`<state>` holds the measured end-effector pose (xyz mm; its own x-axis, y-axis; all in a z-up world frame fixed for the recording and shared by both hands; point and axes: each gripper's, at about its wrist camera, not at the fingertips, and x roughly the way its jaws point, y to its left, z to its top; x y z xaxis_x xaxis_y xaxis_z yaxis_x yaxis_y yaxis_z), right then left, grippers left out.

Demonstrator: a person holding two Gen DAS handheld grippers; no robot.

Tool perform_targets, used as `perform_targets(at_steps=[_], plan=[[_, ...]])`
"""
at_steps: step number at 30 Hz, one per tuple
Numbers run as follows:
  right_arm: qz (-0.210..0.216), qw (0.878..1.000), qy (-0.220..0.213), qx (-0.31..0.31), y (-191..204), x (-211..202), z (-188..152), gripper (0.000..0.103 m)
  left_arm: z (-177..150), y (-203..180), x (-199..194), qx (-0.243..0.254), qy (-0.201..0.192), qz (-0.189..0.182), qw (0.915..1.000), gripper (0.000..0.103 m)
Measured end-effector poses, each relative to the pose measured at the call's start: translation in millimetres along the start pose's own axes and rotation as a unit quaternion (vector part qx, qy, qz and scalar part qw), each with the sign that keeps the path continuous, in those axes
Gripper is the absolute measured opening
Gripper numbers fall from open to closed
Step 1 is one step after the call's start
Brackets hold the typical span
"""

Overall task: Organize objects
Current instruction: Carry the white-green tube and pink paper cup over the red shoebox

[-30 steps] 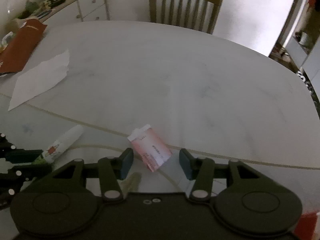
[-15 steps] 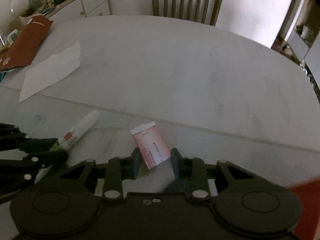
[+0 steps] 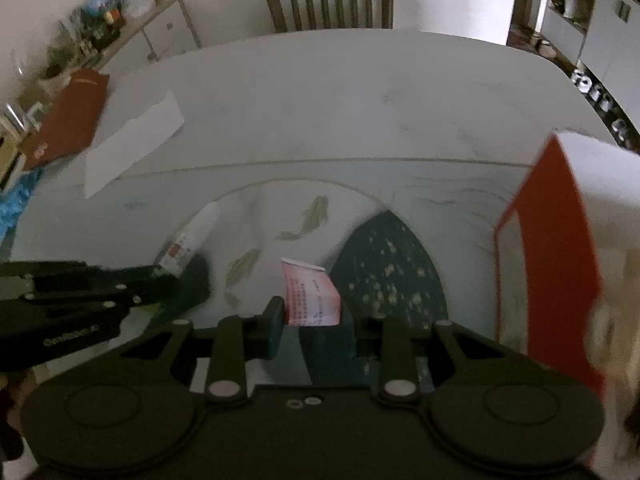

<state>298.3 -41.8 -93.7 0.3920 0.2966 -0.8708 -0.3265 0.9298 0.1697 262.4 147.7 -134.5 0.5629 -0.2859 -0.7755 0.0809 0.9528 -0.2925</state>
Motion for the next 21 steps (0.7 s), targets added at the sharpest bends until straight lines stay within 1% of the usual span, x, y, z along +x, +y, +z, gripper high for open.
perform_targets(at_steps=[5,7,9,13,21], plan=[[0.008,1.000,-0.016,0.014,-4.5,-30.1,-17.5,0.029,-10.5,-19.8,-19.8,-0.002,-0.007,-0.017,0.9998,0.016],[0.006,1.000,-0.017,0.016,-6.5,-42.4,-24.1,0.029,-13.4,-28.9,-26.8,-0.002,-0.009,-0.024,0.9997,0.016],[0.008,1.000,-0.018,0.019,-9.7,-54.9,-31.0,0.029,-15.2,-39.1,-33.5,0.003,-0.013,-0.030,0.9994,0.017],[0.006,0.999,-0.034,0.017,-18.8,-81.1,-41.6,0.029,-16.8,-63.6,-44.6,0.013,-0.020,-0.043,0.9988,0.016],[0.002,0.997,-0.065,0.033,-55.1,-120.8,-57.6,0.029,-12.0,-118.3,-53.2,0.041,-0.031,-0.064,0.9966,0.017]])
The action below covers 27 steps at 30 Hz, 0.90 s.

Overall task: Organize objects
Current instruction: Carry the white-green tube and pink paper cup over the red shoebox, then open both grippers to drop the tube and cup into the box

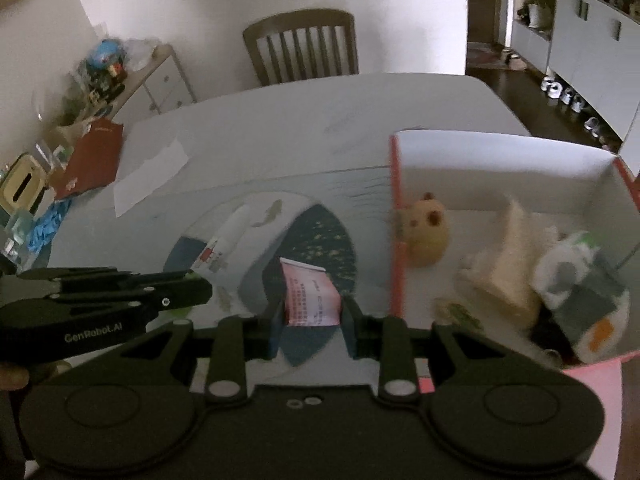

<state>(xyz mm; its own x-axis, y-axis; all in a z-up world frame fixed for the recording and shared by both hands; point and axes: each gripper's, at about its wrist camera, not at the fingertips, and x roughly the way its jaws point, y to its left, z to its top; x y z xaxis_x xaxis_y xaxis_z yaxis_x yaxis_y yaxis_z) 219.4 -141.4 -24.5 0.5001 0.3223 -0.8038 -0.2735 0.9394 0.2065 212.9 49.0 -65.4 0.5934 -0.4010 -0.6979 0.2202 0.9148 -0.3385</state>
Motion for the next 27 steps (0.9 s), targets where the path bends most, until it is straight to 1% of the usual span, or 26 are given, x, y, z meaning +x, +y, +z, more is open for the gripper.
perform_targets(at_steps=[7,15,22,27], plan=[[-0.002,1.000,-0.023,0.021,-42.7,-26.4,-5.9,0.029,9.9,-52.9,10.4,0.030,-0.003,-0.015,0.9994,0.017],[-0.008,0.998,-0.041,0.046,-102.9,-45.9,-10.0,0.029,19.6,-103.6,30.7,0.060,0.000,-0.021,0.9980,0.017],[-0.034,0.996,-0.063,0.053,-148.1,-56.9,-4.7,0.029,33.0,-144.6,54.7,0.089,-0.002,-0.019,0.9958,0.017],[-0.058,0.994,-0.074,0.056,-177.8,-57.8,-0.6,0.029,40.9,-165.6,77.0,0.105,0.002,-0.001,0.9945,0.017]])
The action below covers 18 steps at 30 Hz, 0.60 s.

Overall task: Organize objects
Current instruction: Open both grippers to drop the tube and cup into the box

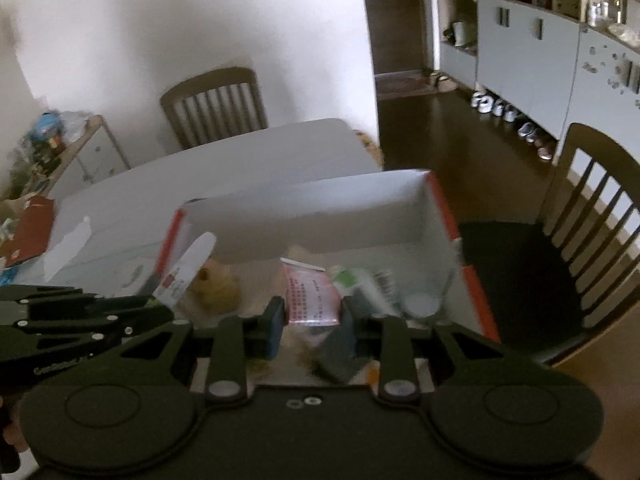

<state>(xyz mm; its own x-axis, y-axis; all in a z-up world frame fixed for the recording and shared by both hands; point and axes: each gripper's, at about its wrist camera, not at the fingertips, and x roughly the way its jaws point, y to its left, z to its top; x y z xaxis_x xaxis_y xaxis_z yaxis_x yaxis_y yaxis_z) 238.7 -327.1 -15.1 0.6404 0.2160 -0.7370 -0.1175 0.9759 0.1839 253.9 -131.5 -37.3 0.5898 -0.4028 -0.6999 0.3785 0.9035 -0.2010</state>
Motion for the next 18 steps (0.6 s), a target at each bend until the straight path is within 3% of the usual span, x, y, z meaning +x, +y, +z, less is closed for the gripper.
perform_targets(at_steps=[7,14,18], plan=[[-0.032,0.999,0.004,-0.003,-26.7,19.1,2.0,0.029,10.1,-9.4,36.4,0.024,0.023,0.051,0.9981,0.017],[-0.076,0.995,0.012,-0.061,-17.9,39.8,-8.2,0.029,13.0,-16.8,66.0,0.062,0.053,0.099,0.9918,0.017],[-0.074,0.995,0.021,-0.069,-20.0,48.9,-11.3,0.029,10.3,-21.8,84.4,0.082,0.085,0.122,0.9855,0.017]])
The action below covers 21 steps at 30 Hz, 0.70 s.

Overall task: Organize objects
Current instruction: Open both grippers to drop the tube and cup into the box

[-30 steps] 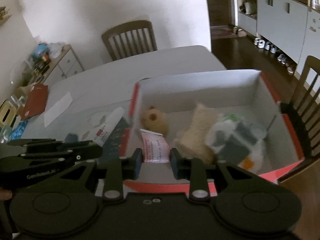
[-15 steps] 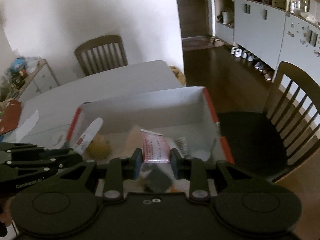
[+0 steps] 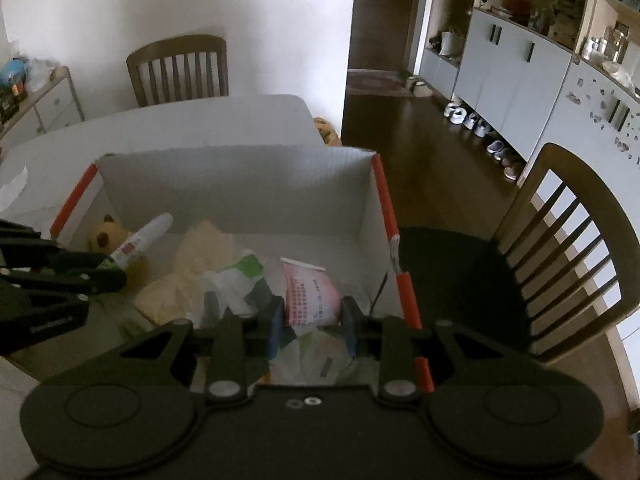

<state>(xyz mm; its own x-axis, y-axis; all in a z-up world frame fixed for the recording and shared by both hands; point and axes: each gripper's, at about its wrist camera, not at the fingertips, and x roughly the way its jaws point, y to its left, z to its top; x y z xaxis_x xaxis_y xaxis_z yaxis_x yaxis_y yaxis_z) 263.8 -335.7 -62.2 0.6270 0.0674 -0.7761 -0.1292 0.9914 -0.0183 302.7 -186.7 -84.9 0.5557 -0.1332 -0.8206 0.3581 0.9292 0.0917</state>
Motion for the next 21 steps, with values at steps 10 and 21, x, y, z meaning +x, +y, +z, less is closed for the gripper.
perform_targets(at_steps=[10,21], plan=[[0.034,0.999,0.007,0.009,-15.2,-1.4,-3.1,0.030,0.6,-3.2,7.2,0.007,0.020,0.010,0.9997,0.017],[0.050,0.998,0.011,0.020,-27.2,-15.0,-11.0,0.033,-4.2,-2.2,-12.3,-0.022,-0.010,-0.013,0.9996,0.019]])
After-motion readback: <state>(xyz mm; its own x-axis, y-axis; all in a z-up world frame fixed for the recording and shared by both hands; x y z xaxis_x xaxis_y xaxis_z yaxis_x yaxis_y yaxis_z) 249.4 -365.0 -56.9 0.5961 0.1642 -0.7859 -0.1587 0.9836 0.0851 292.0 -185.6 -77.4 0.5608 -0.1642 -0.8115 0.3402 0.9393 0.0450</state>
